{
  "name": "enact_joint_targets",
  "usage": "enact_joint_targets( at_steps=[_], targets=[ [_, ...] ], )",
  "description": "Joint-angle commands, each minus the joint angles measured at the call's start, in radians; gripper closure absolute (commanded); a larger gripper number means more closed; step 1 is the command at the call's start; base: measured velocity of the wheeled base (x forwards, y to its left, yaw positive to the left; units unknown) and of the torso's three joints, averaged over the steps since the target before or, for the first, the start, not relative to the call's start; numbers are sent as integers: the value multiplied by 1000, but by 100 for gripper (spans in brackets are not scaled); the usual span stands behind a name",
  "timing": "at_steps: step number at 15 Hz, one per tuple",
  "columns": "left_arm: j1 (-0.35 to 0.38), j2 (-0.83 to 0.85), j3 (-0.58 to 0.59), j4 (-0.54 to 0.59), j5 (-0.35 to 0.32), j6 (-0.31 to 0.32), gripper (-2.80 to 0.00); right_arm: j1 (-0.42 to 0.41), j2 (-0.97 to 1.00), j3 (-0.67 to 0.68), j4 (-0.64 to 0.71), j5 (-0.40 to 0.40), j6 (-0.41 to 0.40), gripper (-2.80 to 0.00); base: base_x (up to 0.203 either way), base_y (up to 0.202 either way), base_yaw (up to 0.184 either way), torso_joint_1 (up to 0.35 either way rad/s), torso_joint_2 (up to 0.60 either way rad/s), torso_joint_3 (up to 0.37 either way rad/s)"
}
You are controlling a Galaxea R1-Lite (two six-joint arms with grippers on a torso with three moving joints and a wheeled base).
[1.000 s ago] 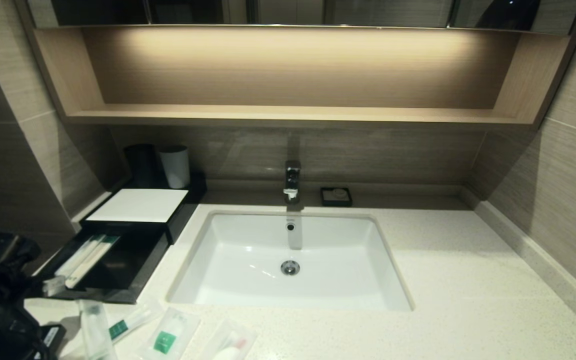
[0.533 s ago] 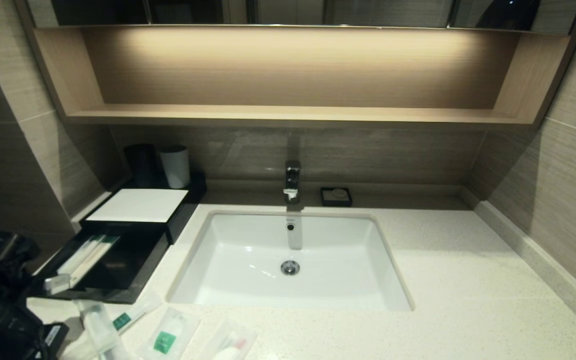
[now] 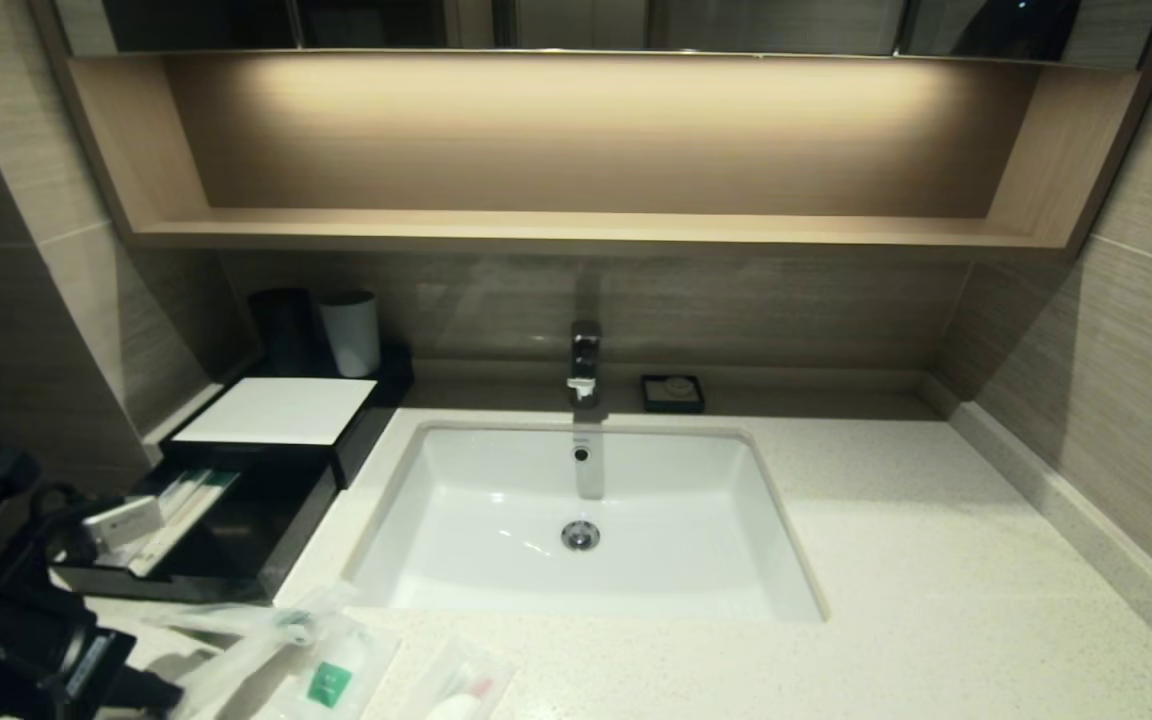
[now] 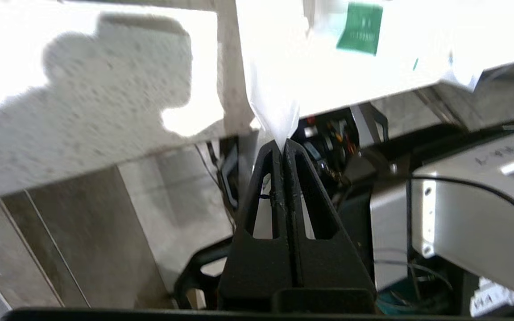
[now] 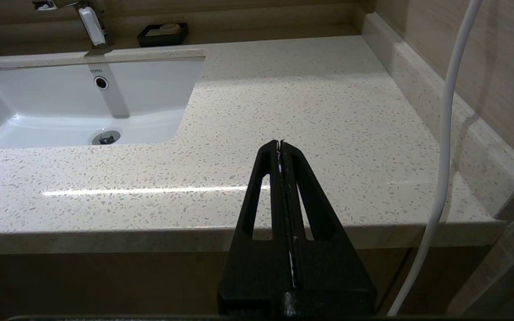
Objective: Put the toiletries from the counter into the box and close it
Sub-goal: Pick up the bathroom toiletry
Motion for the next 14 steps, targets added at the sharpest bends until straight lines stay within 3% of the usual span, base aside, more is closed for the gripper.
enact_joint_targets(
  at_steps=[1, 4, 8, 12, 14],
  targets=[
    [25, -28, -13, -53, -4, -15, 0, 0, 2, 0, 0, 0, 1, 0, 0, 0, 0, 0, 0, 0],
    [30, -37, -3, -210, 10, -116, 0, 0, 2, 0, -1, 0, 1, 0, 0, 0, 0, 0, 0, 0],
    [30, -44, -13, -238, 71, -130, 0, 0, 2, 0, 0, 0, 1, 0, 0, 0, 0, 0, 0, 0],
    [30, -48, -18, -344, 78, -214, 0, 1, 2, 0, -1, 0, 1, 0, 0, 0, 0, 0, 0, 0],
    [30, -47, -36, -363, 117, -238, 0, 1, 2, 0, 0, 0, 1, 0, 0, 0, 0, 0, 0, 0]
  ],
)
